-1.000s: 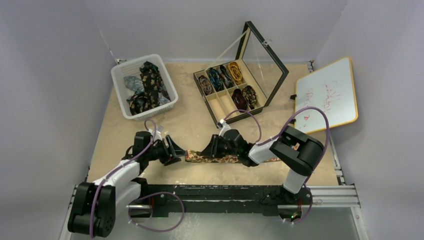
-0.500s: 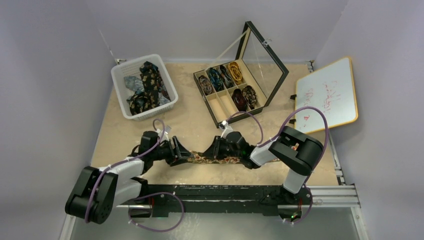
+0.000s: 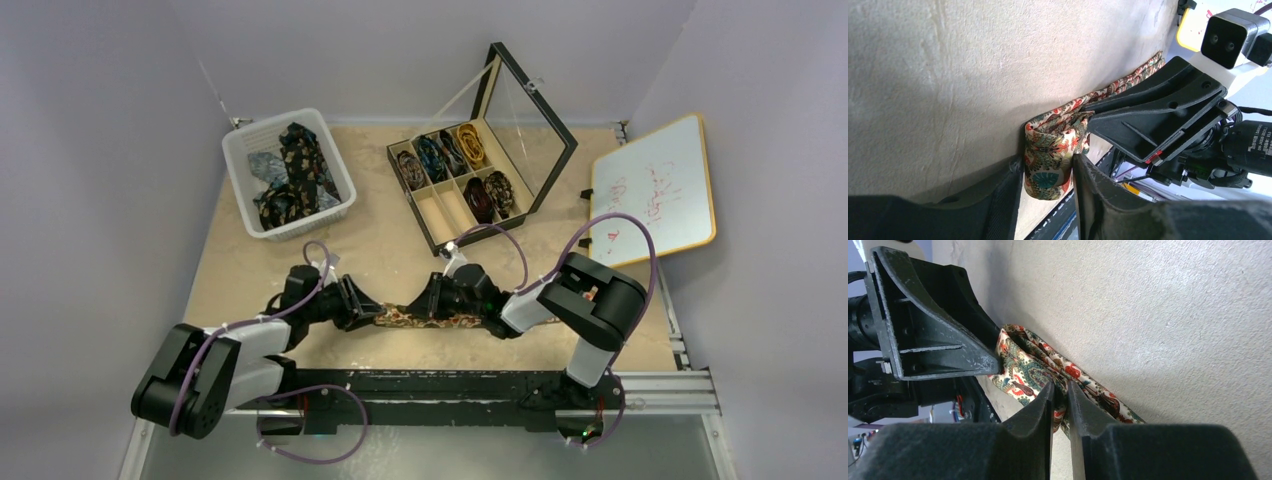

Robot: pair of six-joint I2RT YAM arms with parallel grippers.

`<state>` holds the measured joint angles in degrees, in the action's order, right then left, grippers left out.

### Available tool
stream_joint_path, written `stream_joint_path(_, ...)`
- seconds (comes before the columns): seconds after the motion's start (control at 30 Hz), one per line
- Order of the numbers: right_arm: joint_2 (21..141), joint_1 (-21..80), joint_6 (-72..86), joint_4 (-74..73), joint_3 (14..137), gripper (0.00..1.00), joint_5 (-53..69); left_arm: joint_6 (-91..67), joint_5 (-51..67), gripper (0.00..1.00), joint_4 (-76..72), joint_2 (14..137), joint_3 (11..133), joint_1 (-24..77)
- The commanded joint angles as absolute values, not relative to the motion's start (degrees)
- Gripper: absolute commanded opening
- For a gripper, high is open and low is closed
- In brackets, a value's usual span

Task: Roll the ties
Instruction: Roll the tie at the center of the board.

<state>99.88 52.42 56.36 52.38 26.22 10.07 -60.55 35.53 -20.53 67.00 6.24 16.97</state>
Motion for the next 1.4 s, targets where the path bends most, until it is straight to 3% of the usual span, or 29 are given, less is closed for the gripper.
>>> stream_joint_path(0.0,99.84,52.38,55.79,50.50,25.71,0.21,11.15,-60.29,33.42,0.35,-21.97,67.50,5.27,17.87)
stream_joint_path(0.13,95.38,52.38,50.58,47.48,27.93,0.34,10.12,-59.59,33.23,0.25,-21.79,67.75,5.45,17.93)
stream_joint_path(0.37,87.33,52.42,34.30,43.81,32.24,0.55,8.06,-58.77,32.80,0.20,-20.84,66.71,6.47,17.93)
stream_joint_path(0.47,86.52,52.55,26.18,46.98,31.58,0.63,12.74,-58.45,32.68,0.28,-19.14,65.40,7.13,17.93)
stream_joint_path(0.6,86.76,54.09,13.40,49.82,30.20,0.84,16.35,-57.53,29.10,0.48,-10.74,59.86,9.23,17.93)
stream_joint_path(0.67,87.28,55.07,6.86,48.67,31.02,0.87,16.29,-57.58,24.78,0.59,-3.25,55.73,10.97,17.93)
stream_joint_path(0.8,89.82,55.25,-4.01,47.25,33.30,0.89,20.51,-59.42,16.51,0.68,11.16,47.91,13.74,17.85)
stream_joint_path(0.97,96.19,56.04,-12.92,42.53,39.28,0.91,25.15,-62.14,9.25,0.70,22.51,44.89,16.68,17.84)
stream_joint_path(1.0,97.37,56.15,-13.79,42.46,39.90,0.96,25.18,-62.47,8.12,0.70,24.28,44.72,17.29,17.84)
stream_joint_path(1.1,100.01,56.49,-14.95,41.37,42.25,0.98,25.81,-63.32,5.47,0.71,28.39,44.21,18.78,17.84)
stream_joint_path(1.37,105.17,57.71,-16.57,41.17,44.91,0.94,29.65,-64.08,3.57,0.71,31.72,40.47,19.84,17.84)
